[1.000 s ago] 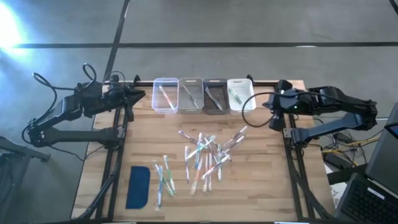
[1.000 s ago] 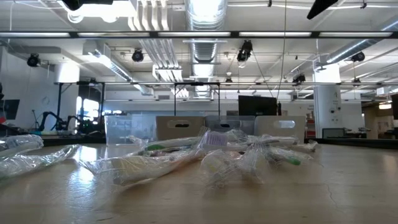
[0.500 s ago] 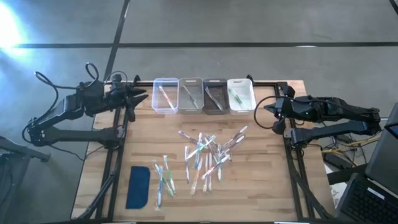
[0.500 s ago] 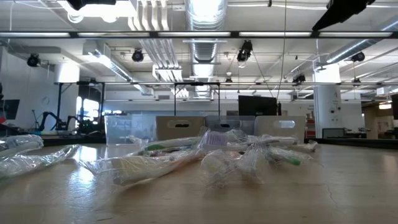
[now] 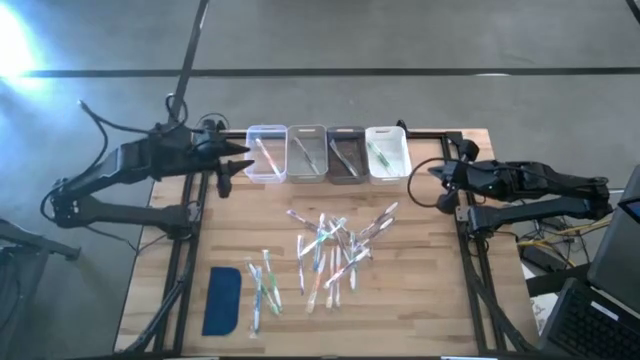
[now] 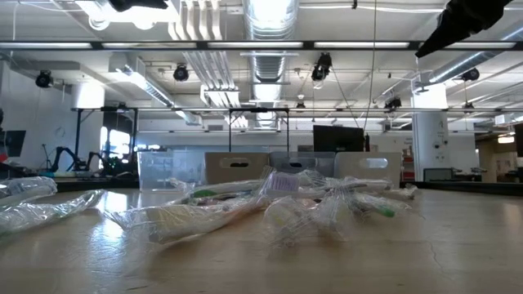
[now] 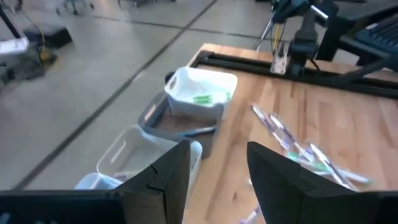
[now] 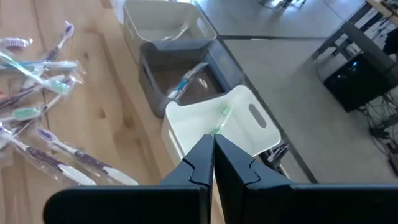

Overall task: Pick & Place Toothbrushes
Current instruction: Put the blue toothbrush into the black transparent bin

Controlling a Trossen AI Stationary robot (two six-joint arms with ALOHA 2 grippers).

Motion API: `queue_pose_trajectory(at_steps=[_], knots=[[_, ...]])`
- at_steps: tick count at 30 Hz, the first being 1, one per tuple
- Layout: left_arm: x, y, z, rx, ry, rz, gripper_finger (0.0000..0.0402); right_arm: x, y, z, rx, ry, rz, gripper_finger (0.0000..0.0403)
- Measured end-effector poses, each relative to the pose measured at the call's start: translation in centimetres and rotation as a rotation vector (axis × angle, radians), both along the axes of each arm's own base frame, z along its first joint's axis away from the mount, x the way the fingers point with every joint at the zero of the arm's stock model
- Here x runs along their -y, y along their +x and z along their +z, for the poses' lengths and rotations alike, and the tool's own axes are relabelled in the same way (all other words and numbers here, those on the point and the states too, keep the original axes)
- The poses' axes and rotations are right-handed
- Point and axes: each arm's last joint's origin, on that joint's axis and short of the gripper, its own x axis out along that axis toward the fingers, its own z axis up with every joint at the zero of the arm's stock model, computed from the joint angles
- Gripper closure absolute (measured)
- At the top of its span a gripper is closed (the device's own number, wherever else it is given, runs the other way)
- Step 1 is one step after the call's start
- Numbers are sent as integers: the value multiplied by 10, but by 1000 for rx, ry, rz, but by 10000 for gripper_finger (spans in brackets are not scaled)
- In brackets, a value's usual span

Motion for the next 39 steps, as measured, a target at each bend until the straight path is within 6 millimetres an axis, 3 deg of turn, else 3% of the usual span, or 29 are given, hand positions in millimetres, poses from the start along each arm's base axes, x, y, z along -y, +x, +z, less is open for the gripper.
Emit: queue_pose_trajectory(at_steps=[9, 16, 26, 34, 39], knots=[[1, 4, 28, -116, -19, 78, 239, 0, 4, -15, -55, 1, 0, 394], [-3, 15, 51, -30, -150, 296, 239, 0, 5, -25, -89, 1, 1, 394], [-10, 77, 61, -61, -60, 507, 239, 0, 5, -26, -91, 2, 0, 394], [-7, 129, 65, -79, -50, 550, 239, 0, 6, -26, -91, 2, 1, 394], [0, 145, 65, -88, -116, 582, 239, 0, 5, -26, -90, 3, 0, 394]])
